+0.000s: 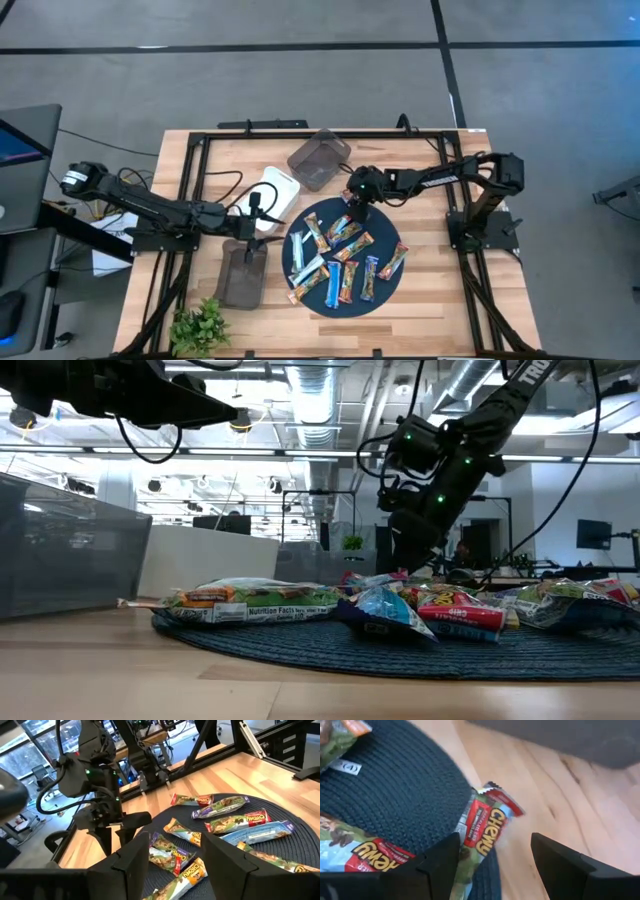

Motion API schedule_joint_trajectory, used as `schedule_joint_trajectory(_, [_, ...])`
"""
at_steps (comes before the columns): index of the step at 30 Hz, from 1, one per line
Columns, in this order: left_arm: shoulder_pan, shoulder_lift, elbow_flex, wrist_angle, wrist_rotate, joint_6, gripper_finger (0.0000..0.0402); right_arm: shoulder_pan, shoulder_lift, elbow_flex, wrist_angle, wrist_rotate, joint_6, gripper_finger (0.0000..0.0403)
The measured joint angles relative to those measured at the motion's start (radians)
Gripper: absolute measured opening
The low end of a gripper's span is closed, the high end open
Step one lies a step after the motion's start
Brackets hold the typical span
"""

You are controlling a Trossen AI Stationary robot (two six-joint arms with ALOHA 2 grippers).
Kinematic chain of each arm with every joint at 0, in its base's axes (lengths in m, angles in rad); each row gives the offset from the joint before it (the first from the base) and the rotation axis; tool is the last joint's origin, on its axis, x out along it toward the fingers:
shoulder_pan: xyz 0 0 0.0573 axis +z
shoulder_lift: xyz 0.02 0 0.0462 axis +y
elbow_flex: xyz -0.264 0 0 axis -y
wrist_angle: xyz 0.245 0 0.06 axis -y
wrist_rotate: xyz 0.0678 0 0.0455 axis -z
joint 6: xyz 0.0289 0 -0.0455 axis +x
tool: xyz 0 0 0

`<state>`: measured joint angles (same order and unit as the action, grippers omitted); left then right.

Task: Pick and place Granola Bars by type
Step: Put the red granola bar into the top black bin

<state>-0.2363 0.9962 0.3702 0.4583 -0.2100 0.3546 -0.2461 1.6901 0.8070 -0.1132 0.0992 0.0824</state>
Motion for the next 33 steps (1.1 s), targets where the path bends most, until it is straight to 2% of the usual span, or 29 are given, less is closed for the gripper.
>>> schedule_joint_trajectory(10, [0.000,0.000,0.000,0.001,0.002,-0.010,0.0173,0.003,-0.002,0.000,-0.017,-0.025,-0.001,0.0230])
schedule_joint_trajectory(13, [0.000,0.000,0.000,0.001,0.001,-0.010,0.0173,0.003,-0.002,0.000,-0.016,-0.026,-0.003,0.0200])
schedule_joint_trajectory(20, [0.000,0.000,0.000,0.001,0.001,-0.010,0.0173,0.004,-0.002,-0.001,-0.008,-0.026,-0.011,0.0084])
schedule_joint_trajectory(24, [0.000,0.000,0.000,0.002,0.001,-0.010,0.0173,0.004,-0.002,0.000,-0.002,-0.025,-0.012,0.0035])
schedule_joint_trajectory(28, [0.000,0.000,0.000,0.002,0.000,-0.010,0.0173,0.006,-0.003,0.006,-0.009,-0.026,-0.014,0.0006])
schedule_joint_trajectory(33, [0.000,0.000,0.000,0.001,0.000,-0.010,0.0173,0.036,-0.018,0.038,-0.035,-0.026,-0.040,0.0008])
